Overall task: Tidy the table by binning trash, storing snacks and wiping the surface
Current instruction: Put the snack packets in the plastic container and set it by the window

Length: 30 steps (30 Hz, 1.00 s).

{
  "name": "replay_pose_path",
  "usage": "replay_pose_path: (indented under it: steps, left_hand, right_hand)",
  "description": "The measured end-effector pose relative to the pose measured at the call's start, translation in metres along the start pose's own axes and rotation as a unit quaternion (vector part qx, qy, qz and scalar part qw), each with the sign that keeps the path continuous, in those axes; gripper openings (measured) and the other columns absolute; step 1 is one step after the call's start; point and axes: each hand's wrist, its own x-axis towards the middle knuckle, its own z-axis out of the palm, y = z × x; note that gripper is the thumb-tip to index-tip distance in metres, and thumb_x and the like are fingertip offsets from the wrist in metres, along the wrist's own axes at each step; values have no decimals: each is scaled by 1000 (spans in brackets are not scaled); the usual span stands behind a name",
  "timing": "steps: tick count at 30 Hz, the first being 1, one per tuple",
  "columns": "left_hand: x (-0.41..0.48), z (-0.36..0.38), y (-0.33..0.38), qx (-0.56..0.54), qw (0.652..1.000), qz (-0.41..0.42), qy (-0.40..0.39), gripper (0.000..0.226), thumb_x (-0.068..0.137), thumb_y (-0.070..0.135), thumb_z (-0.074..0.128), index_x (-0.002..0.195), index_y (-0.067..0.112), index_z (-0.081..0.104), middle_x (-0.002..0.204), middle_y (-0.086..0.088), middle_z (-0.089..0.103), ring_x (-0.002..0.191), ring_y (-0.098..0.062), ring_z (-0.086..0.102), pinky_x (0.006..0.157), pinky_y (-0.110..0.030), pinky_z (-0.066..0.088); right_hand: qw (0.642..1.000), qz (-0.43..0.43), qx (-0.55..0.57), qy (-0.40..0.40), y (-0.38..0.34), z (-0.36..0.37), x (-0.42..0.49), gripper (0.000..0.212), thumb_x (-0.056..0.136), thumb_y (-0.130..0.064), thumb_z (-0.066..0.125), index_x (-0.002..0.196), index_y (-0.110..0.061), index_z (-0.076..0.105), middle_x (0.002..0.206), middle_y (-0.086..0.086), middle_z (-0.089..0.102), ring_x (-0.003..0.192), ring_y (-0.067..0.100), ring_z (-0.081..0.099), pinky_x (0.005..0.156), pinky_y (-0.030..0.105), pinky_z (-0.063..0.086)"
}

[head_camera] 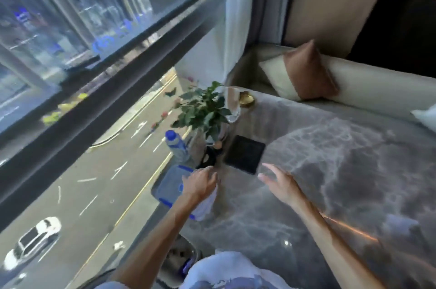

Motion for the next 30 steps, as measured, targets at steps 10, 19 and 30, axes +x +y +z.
replay_pose_path:
  steps: [10,19,30]
  left_hand:
    - [35,-50,-100,-24,997,-72,14,40,99,40,35,126,19,57,118,-9,68,115,-30,60,88,-35,44]
    - [65,-36,-88,-10,998,-14,-55,43,95,38,38,127,17,58,132,-10,62,121,-28,57,99,-39,48]
    - [88,-40,-97,18,999,32,-27,29,95,38,43,110,20,61,107,-4,70,94,-22,66,80,-41,57]
  right_hand:
    - [997,-22,20,-75,-88,80,83,50,92,-44,58,137,-22,53,132,6,60,125,19,53,101,27,39]
    - [993,65,70,-66,-68,86,78,51,92,-47,56,138,-27,51,141,-3,54,129,11,50,96,17,31]
    - [992,104,58,-47,-56,77,69,51,91,-52,55,138,-31,49,139,-2,56,128,13,51,95,21,34]
